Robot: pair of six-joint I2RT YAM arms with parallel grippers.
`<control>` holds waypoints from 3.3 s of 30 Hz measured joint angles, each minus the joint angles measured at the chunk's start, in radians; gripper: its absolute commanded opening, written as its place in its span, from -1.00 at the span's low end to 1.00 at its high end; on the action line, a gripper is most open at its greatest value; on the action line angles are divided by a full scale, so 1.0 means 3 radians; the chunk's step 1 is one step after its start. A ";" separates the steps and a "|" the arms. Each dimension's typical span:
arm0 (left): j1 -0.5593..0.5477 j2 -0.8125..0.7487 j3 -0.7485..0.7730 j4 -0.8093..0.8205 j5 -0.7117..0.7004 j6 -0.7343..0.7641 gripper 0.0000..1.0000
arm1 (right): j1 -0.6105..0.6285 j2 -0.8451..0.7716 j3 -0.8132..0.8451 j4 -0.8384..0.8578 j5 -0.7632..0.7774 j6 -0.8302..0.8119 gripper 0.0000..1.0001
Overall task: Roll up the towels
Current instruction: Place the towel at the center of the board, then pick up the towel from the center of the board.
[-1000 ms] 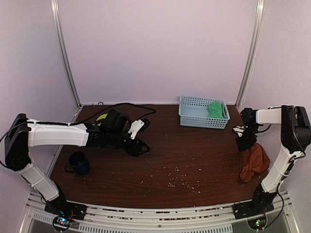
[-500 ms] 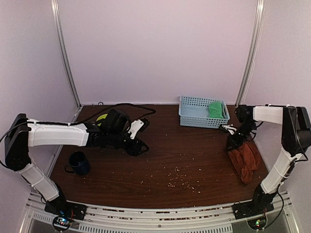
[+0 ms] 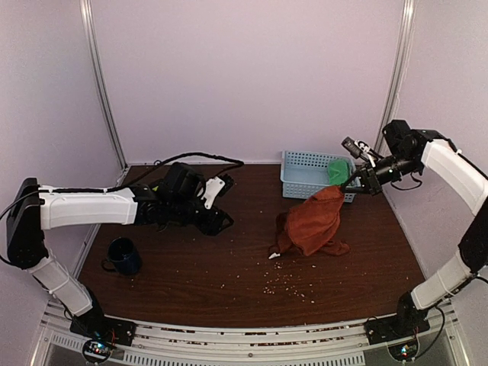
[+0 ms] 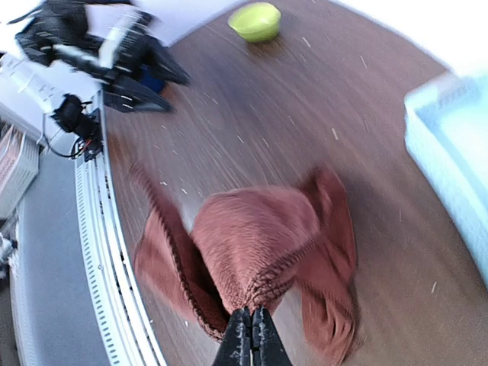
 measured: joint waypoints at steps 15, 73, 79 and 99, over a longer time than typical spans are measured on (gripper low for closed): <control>-0.0061 0.0041 -0.0128 0.0362 0.0314 0.0158 0.12 | -0.0871 -0.0211 -0.1040 0.0348 0.1202 -0.0006 -0.06; -0.0168 0.2120 0.1630 0.0290 0.0720 -0.0385 0.03 | -0.0403 -0.0809 -0.1232 0.0521 0.2159 -0.0416 -1.00; -0.0170 0.1695 0.1460 0.0314 0.0796 -0.0146 0.06 | -0.0484 -0.1292 -0.0868 0.0880 0.2617 0.0070 -1.00; 0.0066 0.2509 0.2163 0.0038 0.1223 -0.0632 -0.04 | -0.0502 -0.1283 -0.1119 0.1297 0.2873 0.0505 -1.00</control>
